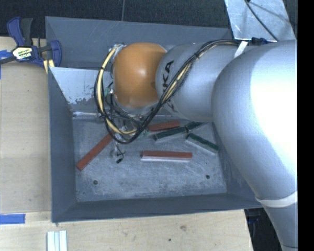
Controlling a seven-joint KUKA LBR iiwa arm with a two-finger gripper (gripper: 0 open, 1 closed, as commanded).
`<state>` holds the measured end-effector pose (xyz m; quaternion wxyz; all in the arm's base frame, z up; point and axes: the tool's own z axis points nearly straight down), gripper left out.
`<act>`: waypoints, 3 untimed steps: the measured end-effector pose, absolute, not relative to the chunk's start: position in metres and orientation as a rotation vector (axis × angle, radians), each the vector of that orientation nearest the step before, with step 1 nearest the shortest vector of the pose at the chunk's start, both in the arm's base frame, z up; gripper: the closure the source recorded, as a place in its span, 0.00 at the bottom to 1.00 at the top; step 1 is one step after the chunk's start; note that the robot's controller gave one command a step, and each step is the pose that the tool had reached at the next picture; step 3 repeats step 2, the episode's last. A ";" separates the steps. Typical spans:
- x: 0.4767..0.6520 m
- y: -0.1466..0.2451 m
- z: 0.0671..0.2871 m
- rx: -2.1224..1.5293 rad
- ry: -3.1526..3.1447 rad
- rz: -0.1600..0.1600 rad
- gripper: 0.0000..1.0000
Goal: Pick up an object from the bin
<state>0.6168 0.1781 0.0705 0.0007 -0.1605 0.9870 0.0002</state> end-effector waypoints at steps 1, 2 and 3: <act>0.619 0.177 0.075 -0.498 3.094 -0.001 1.00; 0.615 0.161 0.221 -0.619 3.067 0.000 1.00; 0.615 0.161 0.221 -0.619 3.067 0.000 1.00</act>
Offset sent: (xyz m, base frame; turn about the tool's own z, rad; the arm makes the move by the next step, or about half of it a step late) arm 0.0000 0.0000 0.0000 0.0000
